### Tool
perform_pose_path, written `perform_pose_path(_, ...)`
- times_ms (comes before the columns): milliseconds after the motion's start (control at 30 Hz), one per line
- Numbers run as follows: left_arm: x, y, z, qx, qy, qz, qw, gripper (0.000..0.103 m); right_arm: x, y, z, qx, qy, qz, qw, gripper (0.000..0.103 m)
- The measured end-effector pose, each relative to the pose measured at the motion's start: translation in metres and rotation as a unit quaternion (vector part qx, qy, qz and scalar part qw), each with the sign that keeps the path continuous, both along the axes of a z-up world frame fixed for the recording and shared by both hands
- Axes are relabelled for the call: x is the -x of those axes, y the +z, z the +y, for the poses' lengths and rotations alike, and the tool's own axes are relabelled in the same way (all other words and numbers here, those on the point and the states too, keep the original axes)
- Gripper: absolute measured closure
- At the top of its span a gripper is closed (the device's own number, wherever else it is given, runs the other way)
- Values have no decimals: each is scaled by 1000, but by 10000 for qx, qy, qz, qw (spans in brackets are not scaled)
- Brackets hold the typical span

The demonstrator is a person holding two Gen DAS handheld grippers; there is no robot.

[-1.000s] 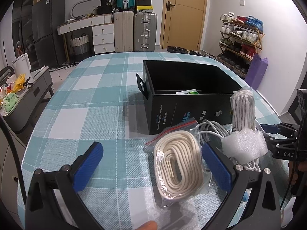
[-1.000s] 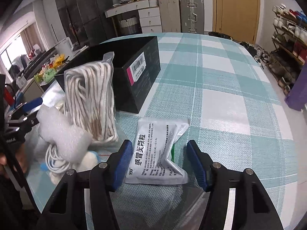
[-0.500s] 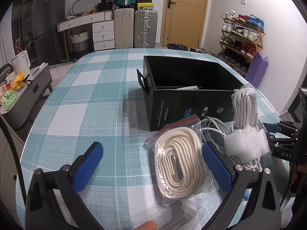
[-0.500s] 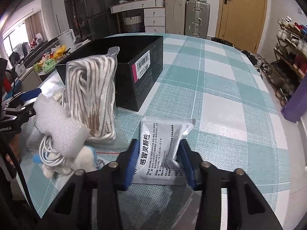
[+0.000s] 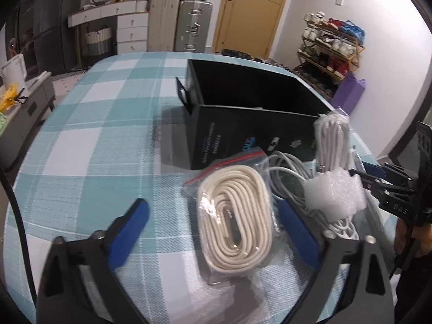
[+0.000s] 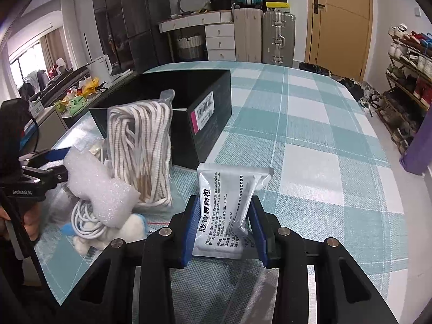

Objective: Organize soft objects
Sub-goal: 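Grasp the bagged white rope with the left gripper while the right grasps another white sachet, then carry the rope bag and sachet over the black box with both grippers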

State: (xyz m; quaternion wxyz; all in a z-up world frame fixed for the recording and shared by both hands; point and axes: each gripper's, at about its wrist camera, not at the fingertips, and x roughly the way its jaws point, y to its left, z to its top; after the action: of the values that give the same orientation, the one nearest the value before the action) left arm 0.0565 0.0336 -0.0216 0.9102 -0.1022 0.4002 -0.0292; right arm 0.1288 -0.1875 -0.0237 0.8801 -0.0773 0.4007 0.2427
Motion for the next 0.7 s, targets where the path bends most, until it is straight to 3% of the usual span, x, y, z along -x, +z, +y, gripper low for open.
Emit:
perform_pose_path(67,0,-1,-3,87,-114,60,9999,25,2,2,0,-14,11,-24,10000,66)
perform_pose_path(200,3,-1,-11,40,-277,78,9996,55,4,5,1,-64,40,-88,9999,66)
perform_pose_path(300,5,1,-11,41,-282,47,9996,64,8,8,1,-106,61,-140,9998,66)
perform_pose_path(700,18,24,-2,-25,-79,-383,9992,67,24,32,3,-387,192,-487,9979,66)
